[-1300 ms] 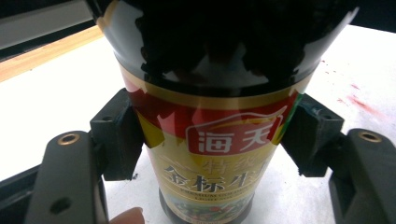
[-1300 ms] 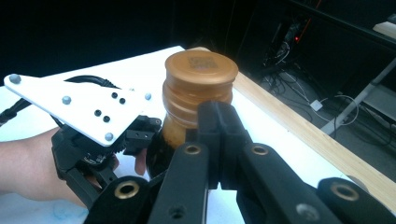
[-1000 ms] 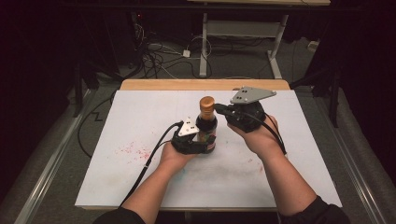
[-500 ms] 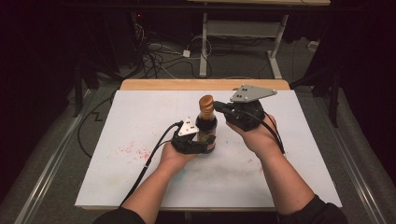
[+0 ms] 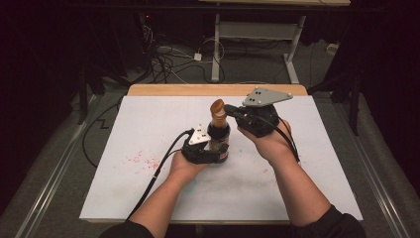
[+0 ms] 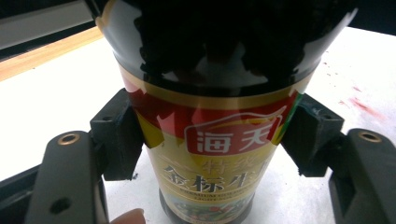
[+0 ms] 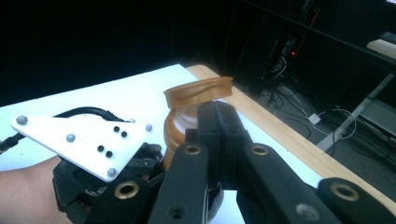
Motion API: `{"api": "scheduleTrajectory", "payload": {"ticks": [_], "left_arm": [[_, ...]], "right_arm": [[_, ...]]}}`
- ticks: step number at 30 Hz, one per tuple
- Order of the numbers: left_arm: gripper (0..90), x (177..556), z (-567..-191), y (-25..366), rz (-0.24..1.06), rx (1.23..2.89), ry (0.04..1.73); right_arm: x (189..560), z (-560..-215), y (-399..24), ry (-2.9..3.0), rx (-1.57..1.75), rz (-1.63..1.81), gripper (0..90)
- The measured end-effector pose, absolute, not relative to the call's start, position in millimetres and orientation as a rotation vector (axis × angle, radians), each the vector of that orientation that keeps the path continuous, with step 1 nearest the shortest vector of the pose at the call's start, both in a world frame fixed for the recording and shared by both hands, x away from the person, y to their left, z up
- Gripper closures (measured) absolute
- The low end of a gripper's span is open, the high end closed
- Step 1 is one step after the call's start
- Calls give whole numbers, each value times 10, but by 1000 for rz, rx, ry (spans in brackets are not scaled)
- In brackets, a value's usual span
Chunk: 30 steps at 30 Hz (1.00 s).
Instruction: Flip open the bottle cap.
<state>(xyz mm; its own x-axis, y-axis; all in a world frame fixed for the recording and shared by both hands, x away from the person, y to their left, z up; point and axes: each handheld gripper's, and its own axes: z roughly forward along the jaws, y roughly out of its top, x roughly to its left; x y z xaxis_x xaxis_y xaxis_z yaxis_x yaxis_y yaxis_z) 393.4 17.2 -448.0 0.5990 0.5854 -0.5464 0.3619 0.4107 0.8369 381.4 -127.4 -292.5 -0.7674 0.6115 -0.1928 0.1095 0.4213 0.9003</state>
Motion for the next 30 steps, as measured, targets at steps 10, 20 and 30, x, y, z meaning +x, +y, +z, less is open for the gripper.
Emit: {"api": "scheduleTrajectory", "payload": {"ticks": [10,20,30], "left_arm": [[288,3925,-4491,168,178,1186,968],[287,3926,-4496,175,182,1196,964],[287,3928,-4498,179,181,1198,963]], "right_arm": [[3815,-2862,-1209,2159,587,1351,900],[3811,-2825,-1061,2157,553,1378,900],[3815,-2816,-1056,2158,552,1387,900]]}}
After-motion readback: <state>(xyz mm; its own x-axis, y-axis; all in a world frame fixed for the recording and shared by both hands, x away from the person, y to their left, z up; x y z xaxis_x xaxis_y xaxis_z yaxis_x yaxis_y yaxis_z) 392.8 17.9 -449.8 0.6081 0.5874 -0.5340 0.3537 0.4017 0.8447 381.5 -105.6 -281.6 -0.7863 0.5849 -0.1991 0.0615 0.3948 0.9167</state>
